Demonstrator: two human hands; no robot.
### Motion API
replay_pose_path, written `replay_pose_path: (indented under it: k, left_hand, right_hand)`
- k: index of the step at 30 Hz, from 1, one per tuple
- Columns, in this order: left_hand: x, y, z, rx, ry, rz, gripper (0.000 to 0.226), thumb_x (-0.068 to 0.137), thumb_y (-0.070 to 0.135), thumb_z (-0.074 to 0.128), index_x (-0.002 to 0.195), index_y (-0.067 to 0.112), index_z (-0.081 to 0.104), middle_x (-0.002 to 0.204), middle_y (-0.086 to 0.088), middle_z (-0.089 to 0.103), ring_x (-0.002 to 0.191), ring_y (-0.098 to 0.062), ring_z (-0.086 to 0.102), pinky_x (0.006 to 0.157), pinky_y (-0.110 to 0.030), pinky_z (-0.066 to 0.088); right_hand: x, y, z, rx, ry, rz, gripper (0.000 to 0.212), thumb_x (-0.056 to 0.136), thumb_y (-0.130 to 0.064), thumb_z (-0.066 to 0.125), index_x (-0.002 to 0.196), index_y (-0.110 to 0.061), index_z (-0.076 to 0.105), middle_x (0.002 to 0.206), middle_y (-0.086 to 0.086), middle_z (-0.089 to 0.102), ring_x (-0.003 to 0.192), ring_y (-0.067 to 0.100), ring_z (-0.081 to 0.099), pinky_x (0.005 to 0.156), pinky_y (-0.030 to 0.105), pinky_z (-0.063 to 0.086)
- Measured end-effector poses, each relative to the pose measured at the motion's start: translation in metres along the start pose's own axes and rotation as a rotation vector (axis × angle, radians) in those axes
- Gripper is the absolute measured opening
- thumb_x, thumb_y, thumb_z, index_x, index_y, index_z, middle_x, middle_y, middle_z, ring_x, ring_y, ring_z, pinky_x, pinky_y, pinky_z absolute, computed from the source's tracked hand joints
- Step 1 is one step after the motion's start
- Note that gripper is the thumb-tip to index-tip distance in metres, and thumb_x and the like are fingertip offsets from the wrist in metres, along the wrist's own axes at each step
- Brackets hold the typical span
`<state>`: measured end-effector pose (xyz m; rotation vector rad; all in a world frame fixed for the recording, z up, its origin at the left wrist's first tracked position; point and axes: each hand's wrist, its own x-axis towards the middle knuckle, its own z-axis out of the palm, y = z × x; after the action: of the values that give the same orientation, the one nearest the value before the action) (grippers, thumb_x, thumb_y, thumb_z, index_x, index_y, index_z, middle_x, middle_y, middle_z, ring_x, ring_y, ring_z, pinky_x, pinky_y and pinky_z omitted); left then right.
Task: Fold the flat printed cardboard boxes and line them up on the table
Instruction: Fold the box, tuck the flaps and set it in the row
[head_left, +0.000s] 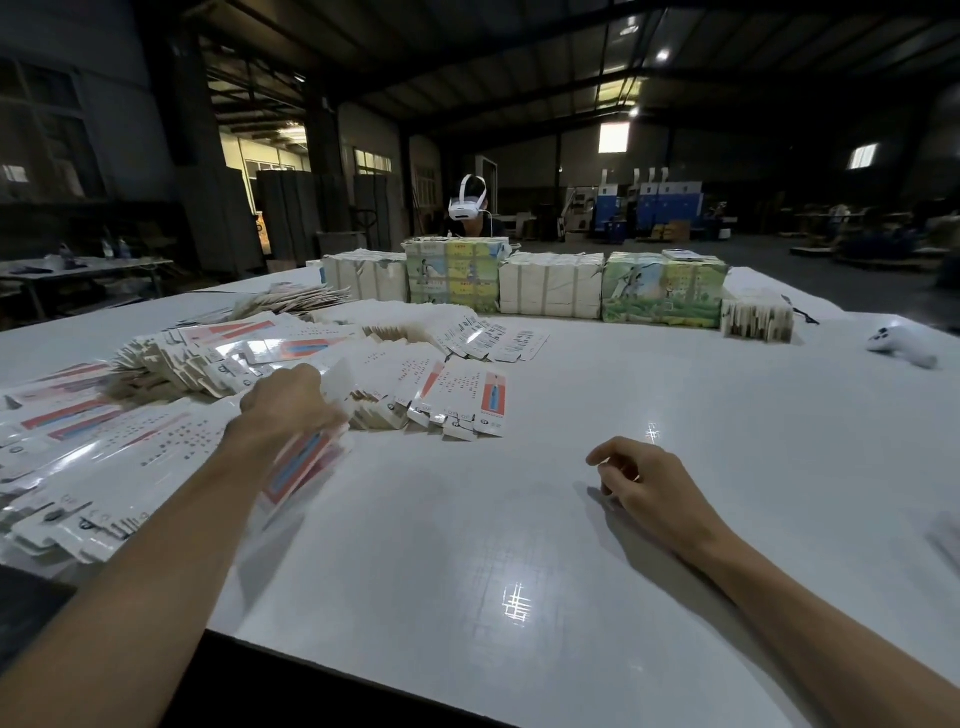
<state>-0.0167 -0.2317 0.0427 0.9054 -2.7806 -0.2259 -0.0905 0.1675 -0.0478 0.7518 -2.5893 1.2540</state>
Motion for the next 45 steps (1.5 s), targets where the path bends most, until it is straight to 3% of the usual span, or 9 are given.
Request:
replay_pose_path:
  k: [5,11,14,20,25,30,35,41,45]
  left_hand:
    - [-0.003,0.052,-0.021,-0.522,-0.192,0.240,0.027,0.097,0.038,0.073,0.099,0.012,0.069,0.068,-0.001,0.077,0.058,-0.016,0.075,0.047,-0.022,0.055]
    - [-0.034,0.146,0.025,-1.021,-0.845,0.353,0.039,0.106,0.035,0.057,0.132,0.006,0.060,0.114,-0.008,0.079,0.072,-0.016,0.074,0.062,-0.029,0.061]
    - [-0.060,0.187,0.059,-1.089,-1.004,0.354,0.041,0.109,0.042,0.052,0.130,0.009,0.063,0.102,-0.006,0.081,0.070,-0.017,0.076,0.059,-0.027,0.060]
    - [-0.097,0.237,0.095,-1.211,-0.921,0.338,0.081,0.104,0.072,0.027,0.068,0.024,0.080,0.070,-0.005,0.075,0.054,-0.017,0.072,0.053,-0.023,0.057]
    - [-0.096,0.230,0.106,-1.380,-0.927,0.273,0.073,0.108,0.061,0.030,0.059,0.023,0.068,0.063,-0.007,0.063,0.050,-0.017,0.064,0.050,-0.023,0.055]
    - [-0.102,0.221,0.105,-1.473,-0.833,0.203,0.039,0.108,0.049,0.039,0.108,0.012,0.052,0.071,-0.010,0.062,0.055,-0.022,0.064,0.054,-0.029,0.054]
    - [-0.107,0.220,0.103,-1.448,-0.893,0.256,0.064,0.107,0.060,0.034,0.082,0.013,0.068,0.071,-0.011,0.066,0.054,-0.020,0.067,0.055,-0.027,0.058]
    - [-0.100,0.225,0.103,-1.347,-0.900,0.382,0.067,0.109,0.057,0.033,0.081,0.019,0.080,0.081,-0.011,0.077,0.065,-0.025,0.076,0.059,-0.030,0.060]
    - [-0.097,0.225,0.106,-1.283,-0.904,0.480,0.056,0.111,0.051,0.030,0.102,0.011,0.068,0.084,-0.011,0.079,0.066,-0.024,0.076,0.058,-0.029,0.060]
  right_hand:
    - [0.002,0.000,0.000,0.013,0.035,-0.026,0.024,0.099,-0.005,0.055,0.101,-0.021,0.073,0.074,-0.001,0.069,0.069,0.008,0.064,0.070,0.021,0.051]
    - [0.004,-0.002,-0.007,0.147,0.215,-0.050,0.023,0.103,-0.005,0.054,0.109,-0.016,0.073,0.081,0.001,0.069,0.073,0.010,0.064,0.072,0.030,0.056]
    - [0.008,-0.003,-0.012,0.188,0.374,-0.093,0.022,0.106,-0.011,0.056,0.123,-0.018,0.066,0.097,-0.001,0.066,0.087,0.011,0.063,0.076,0.026,0.054]
    - [0.012,0.009,-0.023,-0.023,0.294,-0.131,0.033,0.107,-0.027,0.056,0.139,-0.019,0.060,0.142,-0.006,0.049,0.129,0.012,0.050,0.101,0.036,0.055]
    - [0.012,0.011,-0.020,0.014,0.239,-0.083,0.026,0.108,-0.034,0.054,0.126,-0.018,0.065,0.124,-0.005,0.063,0.096,-0.002,0.069,0.077,0.015,0.057]
    - [0.015,0.009,-0.016,0.007,0.200,-0.127,0.027,0.106,-0.031,0.059,0.126,-0.018,0.072,0.135,-0.008,0.057,0.107,0.000,0.066,0.079,0.008,0.053]
    - [0.016,0.009,-0.021,0.075,0.195,-0.069,0.014,0.105,-0.026,0.063,0.108,-0.015,0.071,0.116,0.001,0.062,0.095,0.021,0.073,0.070,0.032,0.065]
    - [0.022,0.006,-0.037,0.248,0.183,0.107,0.031,0.105,-0.032,0.061,0.096,-0.005,0.070,0.114,0.004,0.055,0.090,-0.004,0.065,0.060,0.011,0.054]
    - [0.021,0.007,-0.047,0.114,0.113,0.107,0.040,0.104,-0.045,0.059,0.089,-0.012,0.076,0.115,-0.001,0.056,0.101,0.007,0.062,0.073,0.017,0.055]
